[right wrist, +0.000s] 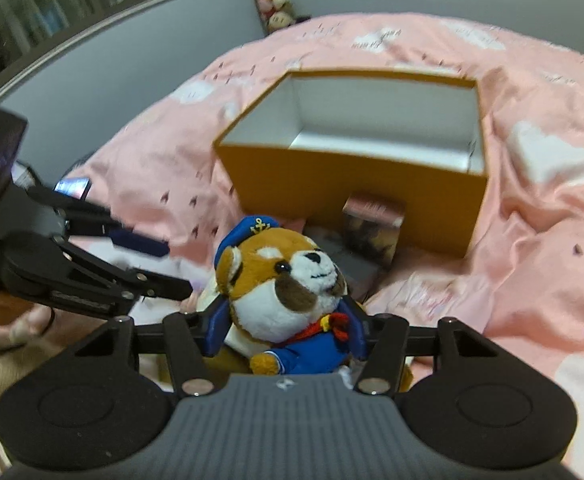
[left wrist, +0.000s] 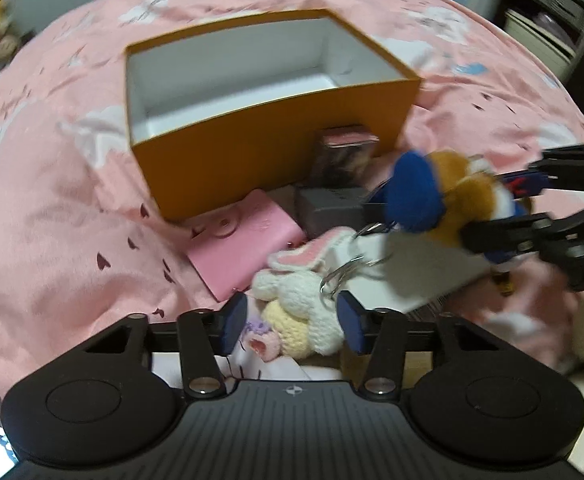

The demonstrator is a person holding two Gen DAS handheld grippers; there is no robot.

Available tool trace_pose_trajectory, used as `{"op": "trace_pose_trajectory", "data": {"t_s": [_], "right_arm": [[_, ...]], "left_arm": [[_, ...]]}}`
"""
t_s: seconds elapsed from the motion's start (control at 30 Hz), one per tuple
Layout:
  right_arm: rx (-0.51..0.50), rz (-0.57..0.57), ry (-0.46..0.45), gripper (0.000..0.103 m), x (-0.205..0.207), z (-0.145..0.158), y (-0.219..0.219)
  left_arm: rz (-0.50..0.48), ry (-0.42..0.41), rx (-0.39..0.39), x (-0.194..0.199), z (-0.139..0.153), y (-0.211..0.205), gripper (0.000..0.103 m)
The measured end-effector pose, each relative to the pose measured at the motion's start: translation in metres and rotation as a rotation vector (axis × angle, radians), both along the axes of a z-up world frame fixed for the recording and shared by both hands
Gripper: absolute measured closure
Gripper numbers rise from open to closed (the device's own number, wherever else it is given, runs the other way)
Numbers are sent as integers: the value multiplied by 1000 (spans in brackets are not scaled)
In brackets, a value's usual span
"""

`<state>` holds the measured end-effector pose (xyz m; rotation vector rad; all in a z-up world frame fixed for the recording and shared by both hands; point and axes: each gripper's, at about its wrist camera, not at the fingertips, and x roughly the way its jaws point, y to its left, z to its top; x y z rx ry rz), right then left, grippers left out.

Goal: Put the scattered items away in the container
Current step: 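Grasp the red panda plush with the right gripper while the left grasps the crocheted bunny, then carry the panda plush and bunny over the orange box with both grippers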

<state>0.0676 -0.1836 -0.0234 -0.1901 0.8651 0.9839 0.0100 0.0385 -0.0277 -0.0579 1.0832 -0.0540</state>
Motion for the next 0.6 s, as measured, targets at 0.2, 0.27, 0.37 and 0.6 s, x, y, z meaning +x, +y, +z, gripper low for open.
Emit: {"op": "trace_pose_trajectory", "data": {"t_s": [0.2,0.27,0.37,0.6], "right_arm": [[23,-73,-37,44,24,8,1],[20,-95,-41,43,29,8,3],[12,-112,-40,43,34,3,6],[14,-111,-9,43,34,-5,6]], "left_arm": [[61,67,-100,15,-22,15,53],[91,83,-155,19,-29,20,53],[109,99,-173,24,-39,20,53],[113,119,-207,33,-50,17,62]]}}
